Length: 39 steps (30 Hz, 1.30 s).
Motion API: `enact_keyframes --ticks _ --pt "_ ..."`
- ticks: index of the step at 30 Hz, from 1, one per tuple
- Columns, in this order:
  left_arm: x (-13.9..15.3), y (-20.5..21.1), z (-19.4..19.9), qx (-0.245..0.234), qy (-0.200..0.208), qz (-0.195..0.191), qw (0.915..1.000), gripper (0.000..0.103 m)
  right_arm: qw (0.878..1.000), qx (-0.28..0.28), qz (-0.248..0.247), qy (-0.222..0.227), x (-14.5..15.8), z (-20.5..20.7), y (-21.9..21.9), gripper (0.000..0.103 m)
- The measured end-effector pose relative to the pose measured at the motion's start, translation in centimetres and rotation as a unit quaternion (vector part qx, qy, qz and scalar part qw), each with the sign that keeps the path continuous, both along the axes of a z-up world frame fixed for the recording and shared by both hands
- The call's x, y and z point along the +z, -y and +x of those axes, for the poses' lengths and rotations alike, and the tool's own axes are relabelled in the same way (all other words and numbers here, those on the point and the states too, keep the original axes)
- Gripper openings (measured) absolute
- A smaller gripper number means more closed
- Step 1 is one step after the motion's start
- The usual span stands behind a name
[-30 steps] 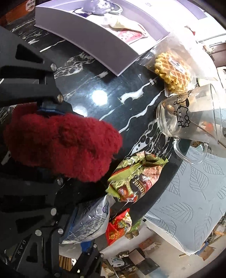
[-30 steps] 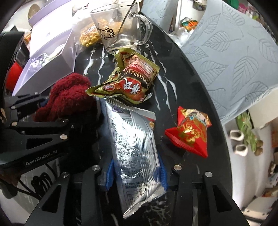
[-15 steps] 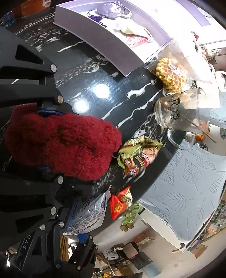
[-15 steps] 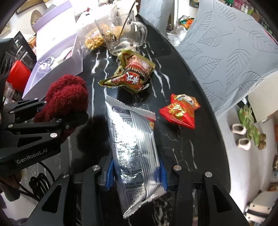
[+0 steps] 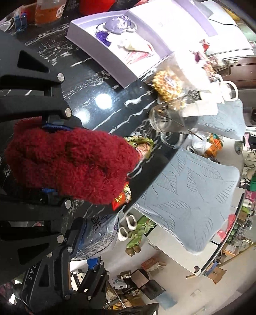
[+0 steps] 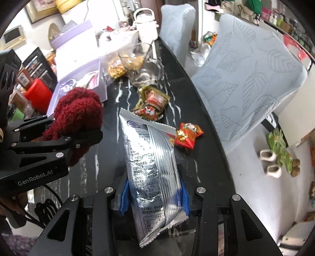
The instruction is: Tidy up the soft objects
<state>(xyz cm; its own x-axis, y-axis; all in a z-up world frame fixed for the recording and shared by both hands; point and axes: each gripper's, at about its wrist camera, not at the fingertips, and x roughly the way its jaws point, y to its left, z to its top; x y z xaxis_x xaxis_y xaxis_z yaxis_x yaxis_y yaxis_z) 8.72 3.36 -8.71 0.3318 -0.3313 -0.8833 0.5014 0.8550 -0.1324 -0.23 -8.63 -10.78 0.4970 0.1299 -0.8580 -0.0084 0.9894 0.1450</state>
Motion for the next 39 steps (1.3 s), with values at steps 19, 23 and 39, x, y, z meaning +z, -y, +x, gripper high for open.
enact_keyframes --ticks 19,23,39 --pt "5.2 -2.5 -4.0 0.089 0.038 -0.021 0.9951 0.040 0.992 0.125 0.006 0.028 3.7 -0.9 -3.3 0.041" --pt "5.6 -4.0 -4.9 0.121 0.049 -0.019 0.9912 0.040 0.985 0.167 0.006 0.033 3.8 -0.9 -5.3 0.041" --pt "6.6 -11.0 -8.9 0.262 0.067 -0.005 0.9626 0.040 0.954 0.293 0.012 0.056 4.5 -1.5 -11.8 0.041"
